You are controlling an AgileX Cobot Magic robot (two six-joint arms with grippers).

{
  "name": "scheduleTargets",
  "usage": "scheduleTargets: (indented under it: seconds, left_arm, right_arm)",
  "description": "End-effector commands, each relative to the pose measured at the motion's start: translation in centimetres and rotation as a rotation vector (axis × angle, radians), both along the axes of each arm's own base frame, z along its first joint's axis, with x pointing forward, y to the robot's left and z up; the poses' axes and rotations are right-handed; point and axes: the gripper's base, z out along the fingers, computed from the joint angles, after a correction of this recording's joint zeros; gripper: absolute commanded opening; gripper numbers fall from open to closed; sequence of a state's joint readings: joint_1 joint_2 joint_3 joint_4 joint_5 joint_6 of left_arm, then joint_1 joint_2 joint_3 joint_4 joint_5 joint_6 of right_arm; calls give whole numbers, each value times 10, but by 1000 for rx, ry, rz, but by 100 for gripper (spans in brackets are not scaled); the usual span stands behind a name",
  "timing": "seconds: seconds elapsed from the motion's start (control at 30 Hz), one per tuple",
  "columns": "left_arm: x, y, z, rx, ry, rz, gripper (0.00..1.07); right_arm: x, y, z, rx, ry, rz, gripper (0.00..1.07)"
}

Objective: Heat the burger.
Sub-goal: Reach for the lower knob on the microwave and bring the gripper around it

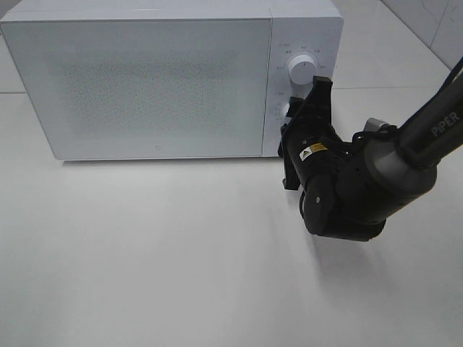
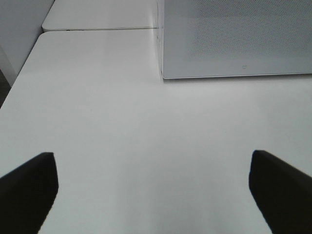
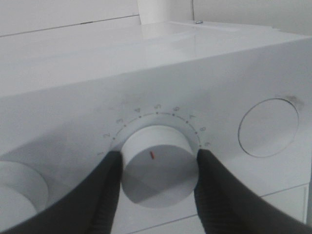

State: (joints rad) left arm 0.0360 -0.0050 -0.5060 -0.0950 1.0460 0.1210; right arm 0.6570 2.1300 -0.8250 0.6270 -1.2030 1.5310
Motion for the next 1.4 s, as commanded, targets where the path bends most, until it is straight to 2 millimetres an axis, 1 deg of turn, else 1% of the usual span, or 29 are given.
scheduleTargets:
  seconds: [0.03,0.07,0.1,0.27,0.5,0.63,0.67,0.77,0.83,0.87,0.9,0.93,0.97,1.0,1.03,1.07,1.1,1.13,1.2,1.23,1.27,1.33,1.37,1.4]
  left_arm:
    - [-2,0,0,2,-26,-3,100]
    - [-2,0,0,2,-26,-3,100]
    - [-2,0,0,2,-26,-3,100]
    - [-2,0,0,2,-26,-3,100]
    - [-2,0,0,2,-26,-3,100]
    - [-2,0,0,2,-26,-3,100]
    - [-2,0,0,2,-26,-3,100]
    - [-2,0,0,2,-26,-3,100]
    - [-2,0,0,2,-26,-3,100]
    - [-2,0,0,2,-26,-3,100]
    - [-2,0,0,2,-26,-3,100]
    - [-2,0,0,2,-26,-3,100]
    - [-2,0,0,2,-26,-3,100]
    - [-2,0,0,2,-26,-3,100]
    - [-2,0,0,2,-26,-3,100]
    - [-2,0,0,2,-26,-3,100]
    - [-2,0,0,2,-26,-3,100]
    - [-2,0,0,2,-26,-3,100]
    - [-2,0,0,2,-26,-3,100]
    - [-2,0,0,2,-26,-3,100]
    - [-2,0,0,2,-26,-3,100]
    - [-2,0,0,2,-26,-3,100]
    - [-2,0,0,2,-26,-3,100]
    - [-2,0,0,2,-26,-3,100]
  right_arm:
    - [2,29,33,85,-264,215,0]
    - [2,29,33,141,-252,211,0]
    - [2,29,33,159,-248,211,0]
    - [2,28,33,164,-242,206,0]
    - [2,28,33,124,-250,204,0]
    - [3,26,33,70,-258,188,0]
    - [3,26,32,41,-262,183,2]
    - [3,25,32,29,-263,177,4]
    - [4,23,31,-15,-255,154,18]
    - [4,23,31,-15,-255,154,18]
    - [4,23,31,-20,-255,148,22]
    - [4,22,30,-33,-247,138,31]
    - [4,22,30,-33,-247,138,31]
    - [4,21,29,-37,-238,128,36]
    - [5,19,27,-44,-215,107,44]
    - [5,19,27,-44,-215,107,44]
    - [5,16,25,-45,-187,78,50]
    - [5,16,25,-45,-187,78,50]
    - [6,12,22,-63,-157,33,56]
    - [6,12,22,-63,-157,33,56]
    - [6,10,21,-71,-151,11,59]
    - [6,9,21,-74,-149,2,61]
    - [6,8,21,-80,-146,-9,64]
    - [6,8,21,-80,-146,-9,64]
